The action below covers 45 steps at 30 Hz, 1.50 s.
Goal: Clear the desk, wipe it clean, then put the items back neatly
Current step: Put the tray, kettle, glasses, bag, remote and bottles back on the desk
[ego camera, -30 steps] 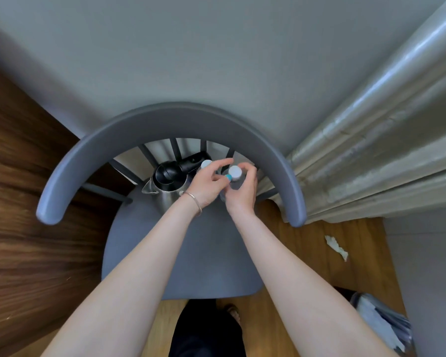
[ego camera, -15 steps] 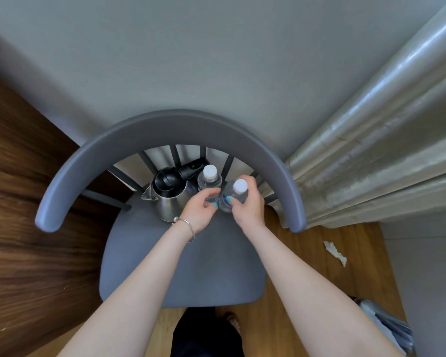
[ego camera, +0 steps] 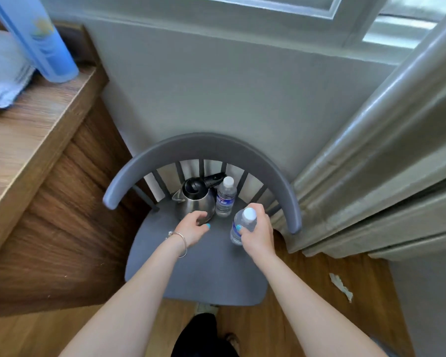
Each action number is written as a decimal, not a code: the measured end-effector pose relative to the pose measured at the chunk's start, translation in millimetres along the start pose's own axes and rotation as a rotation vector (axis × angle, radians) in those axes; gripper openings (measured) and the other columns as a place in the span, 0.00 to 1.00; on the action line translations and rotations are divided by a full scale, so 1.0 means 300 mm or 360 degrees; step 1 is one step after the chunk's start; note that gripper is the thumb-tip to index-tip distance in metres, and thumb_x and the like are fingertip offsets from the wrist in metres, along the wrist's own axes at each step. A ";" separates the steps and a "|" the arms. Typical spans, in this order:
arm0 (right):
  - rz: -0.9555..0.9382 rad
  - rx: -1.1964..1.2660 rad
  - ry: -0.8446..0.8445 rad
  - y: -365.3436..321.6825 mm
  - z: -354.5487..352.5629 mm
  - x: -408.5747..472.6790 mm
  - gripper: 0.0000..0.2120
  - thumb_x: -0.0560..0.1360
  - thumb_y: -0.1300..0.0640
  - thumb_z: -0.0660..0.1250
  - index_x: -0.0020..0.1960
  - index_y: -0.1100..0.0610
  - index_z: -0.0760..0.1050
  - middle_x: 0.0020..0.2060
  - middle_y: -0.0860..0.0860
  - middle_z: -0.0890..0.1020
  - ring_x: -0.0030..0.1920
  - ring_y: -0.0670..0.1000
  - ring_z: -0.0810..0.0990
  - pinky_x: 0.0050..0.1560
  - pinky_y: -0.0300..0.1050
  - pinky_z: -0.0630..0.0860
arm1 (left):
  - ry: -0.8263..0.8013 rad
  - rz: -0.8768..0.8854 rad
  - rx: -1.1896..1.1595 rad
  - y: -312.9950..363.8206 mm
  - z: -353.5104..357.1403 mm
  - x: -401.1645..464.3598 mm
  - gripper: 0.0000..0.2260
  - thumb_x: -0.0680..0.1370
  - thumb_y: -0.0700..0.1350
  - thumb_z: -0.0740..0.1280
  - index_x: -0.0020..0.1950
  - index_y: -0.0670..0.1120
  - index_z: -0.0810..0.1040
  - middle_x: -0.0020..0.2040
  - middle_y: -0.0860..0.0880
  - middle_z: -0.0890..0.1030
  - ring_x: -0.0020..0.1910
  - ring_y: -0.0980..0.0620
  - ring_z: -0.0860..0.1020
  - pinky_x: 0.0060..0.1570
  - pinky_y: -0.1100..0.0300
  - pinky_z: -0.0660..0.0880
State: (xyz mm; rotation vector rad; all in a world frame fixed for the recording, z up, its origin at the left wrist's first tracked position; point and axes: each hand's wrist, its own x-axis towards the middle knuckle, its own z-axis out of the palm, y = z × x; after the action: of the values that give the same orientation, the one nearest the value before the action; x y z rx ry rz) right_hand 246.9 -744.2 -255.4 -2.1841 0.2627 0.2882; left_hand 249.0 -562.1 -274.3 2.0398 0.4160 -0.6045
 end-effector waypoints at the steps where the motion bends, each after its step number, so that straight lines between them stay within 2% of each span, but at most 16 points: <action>1: -0.0016 -0.0016 -0.0028 -0.026 -0.009 -0.026 0.25 0.73 0.67 0.67 0.57 0.40 0.65 0.57 0.48 0.70 0.55 0.52 0.71 0.51 0.43 0.69 | 0.0017 0.0002 0.0008 0.011 -0.023 -0.039 0.20 0.78 0.40 0.65 0.71 0.44 0.69 0.68 0.47 0.73 0.67 0.49 0.71 0.65 0.61 0.66; 5: -0.0126 -0.0016 -0.0095 -0.156 -0.044 -0.133 0.25 0.73 0.64 0.68 0.58 0.39 0.65 0.57 0.48 0.72 0.55 0.52 0.73 0.51 0.46 0.72 | 0.0113 0.0085 0.0108 0.080 -0.153 -0.185 0.24 0.74 0.46 0.69 0.69 0.46 0.71 0.68 0.48 0.72 0.66 0.49 0.72 0.68 0.56 0.67; 8: -0.0205 -0.0001 -0.0142 -0.263 -0.063 -0.216 0.26 0.72 0.63 0.67 0.54 0.33 0.63 0.57 0.47 0.72 0.54 0.53 0.75 0.52 0.50 0.76 | 0.0206 0.0159 0.0353 0.128 -0.266 -0.274 0.22 0.75 0.44 0.68 0.69 0.45 0.72 0.69 0.44 0.71 0.67 0.46 0.71 0.68 0.55 0.66; 10: -0.0256 0.0007 -0.0153 -0.330 -0.075 -0.263 0.25 0.72 0.62 0.66 0.57 0.35 0.64 0.57 0.46 0.72 0.55 0.53 0.75 0.53 0.51 0.76 | 0.0246 0.0188 0.0511 0.155 -0.336 -0.347 0.23 0.76 0.45 0.67 0.71 0.46 0.69 0.70 0.44 0.70 0.69 0.46 0.69 0.68 0.58 0.64; 13: -0.0329 0.0033 -0.0143 -0.433 -0.087 -0.318 0.24 0.72 0.60 0.67 0.59 0.37 0.66 0.55 0.46 0.73 0.55 0.53 0.75 0.54 0.50 0.75 | 0.0324 0.0259 0.0712 0.185 -0.437 -0.449 0.26 0.76 0.49 0.67 0.73 0.49 0.66 0.73 0.48 0.67 0.72 0.47 0.64 0.71 0.55 0.61; 16: -0.0405 0.0042 -0.0140 -0.549 -0.096 -0.371 0.23 0.72 0.60 0.66 0.59 0.37 0.66 0.52 0.46 0.74 0.53 0.54 0.75 0.54 0.52 0.76 | 0.0448 0.0325 0.0804 0.220 -0.546 -0.559 0.27 0.75 0.51 0.68 0.73 0.50 0.66 0.72 0.49 0.68 0.71 0.46 0.64 0.70 0.54 0.62; 19: -0.0471 0.0014 -0.0100 -0.674 -0.092 -0.436 0.24 0.72 0.60 0.65 0.59 0.36 0.64 0.54 0.48 0.74 0.54 0.55 0.75 0.54 0.53 0.76 | 0.0560 0.0395 0.0872 0.239 -0.658 -0.684 0.29 0.73 0.53 0.67 0.73 0.50 0.67 0.72 0.49 0.69 0.70 0.46 0.66 0.69 0.52 0.65; 21: -0.0529 0.0050 -0.0058 -0.757 -0.084 -0.477 0.24 0.71 0.60 0.65 0.57 0.36 0.64 0.53 0.49 0.76 0.53 0.56 0.76 0.53 0.54 0.77 | 0.0612 0.0445 0.0871 0.232 -0.729 -0.761 0.28 0.74 0.52 0.68 0.73 0.48 0.67 0.72 0.47 0.69 0.71 0.47 0.65 0.70 0.56 0.62; 26: -0.0699 0.0179 -0.0057 -0.965 -0.059 -0.598 0.25 0.72 0.63 0.66 0.53 0.34 0.65 0.51 0.49 0.78 0.51 0.55 0.79 0.50 0.55 0.80 | 0.0773 0.0471 0.0910 0.155 -0.885 -0.938 0.30 0.76 0.48 0.68 0.76 0.48 0.62 0.76 0.48 0.60 0.74 0.47 0.58 0.71 0.58 0.55; 28: -0.0766 0.0229 -0.0080 -1.048 -0.037 -0.640 0.25 0.74 0.65 0.67 0.55 0.36 0.66 0.52 0.49 0.77 0.52 0.53 0.78 0.47 0.51 0.81 | 0.0860 0.0487 0.0916 0.120 -0.937 -0.997 0.33 0.76 0.48 0.68 0.77 0.50 0.58 0.78 0.47 0.54 0.75 0.46 0.55 0.72 0.57 0.54; 31: -0.0859 0.0270 -0.0129 -1.166 0.019 -0.700 0.24 0.74 0.66 0.68 0.57 0.40 0.66 0.53 0.49 0.78 0.52 0.52 0.77 0.42 0.42 0.76 | 0.0942 0.0513 0.0967 0.064 -1.017 -1.075 0.35 0.76 0.48 0.68 0.78 0.50 0.54 0.77 0.46 0.53 0.75 0.45 0.55 0.71 0.58 0.52; 36: -0.0949 0.0366 -0.0255 -1.339 0.170 -0.784 0.24 0.74 0.63 0.70 0.62 0.43 0.67 0.56 0.52 0.78 0.55 0.55 0.78 0.55 0.54 0.80 | 0.1076 0.0461 0.0960 -0.087 -1.171 -1.173 0.37 0.76 0.48 0.68 0.79 0.49 0.51 0.78 0.47 0.51 0.76 0.46 0.54 0.72 0.58 0.51; 39: -0.0936 0.0442 -0.0297 -1.438 0.273 -0.811 0.23 0.76 0.61 0.70 0.60 0.40 0.65 0.58 0.53 0.75 0.56 0.56 0.77 0.52 0.50 0.78 | 0.1096 0.0363 0.0912 -0.196 -1.260 -1.220 0.37 0.77 0.47 0.67 0.79 0.50 0.49 0.79 0.48 0.50 0.77 0.48 0.50 0.72 0.62 0.47; 41: -0.0935 0.0467 -0.0322 -1.500 0.338 -0.820 0.22 0.76 0.60 0.70 0.59 0.40 0.64 0.57 0.52 0.74 0.56 0.55 0.76 0.50 0.49 0.78 | 0.1087 0.0258 0.0871 -0.264 -1.319 -1.238 0.36 0.76 0.48 0.66 0.79 0.52 0.50 0.79 0.49 0.52 0.77 0.49 0.51 0.74 0.59 0.50; 43: -0.0938 0.0485 -0.0330 -1.552 0.401 -0.820 0.21 0.76 0.60 0.70 0.61 0.42 0.66 0.56 0.53 0.75 0.56 0.55 0.77 0.50 0.50 0.80 | 0.1072 0.0143 0.0848 -0.335 -1.380 -1.234 0.35 0.76 0.48 0.66 0.78 0.52 0.51 0.79 0.49 0.53 0.77 0.49 0.52 0.75 0.56 0.52; 45: -0.0926 0.0479 -0.0326 -1.599 0.463 -0.811 0.22 0.76 0.61 0.69 0.62 0.43 0.67 0.55 0.54 0.77 0.55 0.56 0.78 0.52 0.54 0.81 | 0.1081 0.0070 0.0841 -0.388 -1.439 -1.226 0.34 0.77 0.48 0.65 0.79 0.50 0.51 0.78 0.49 0.54 0.77 0.50 0.53 0.74 0.58 0.52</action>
State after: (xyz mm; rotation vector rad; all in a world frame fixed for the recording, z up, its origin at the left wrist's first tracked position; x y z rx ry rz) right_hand 139.8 -332.8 102.2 -1.8200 -0.4161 0.1289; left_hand -4.1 -150.3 44.1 2.7412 0.6485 0.0470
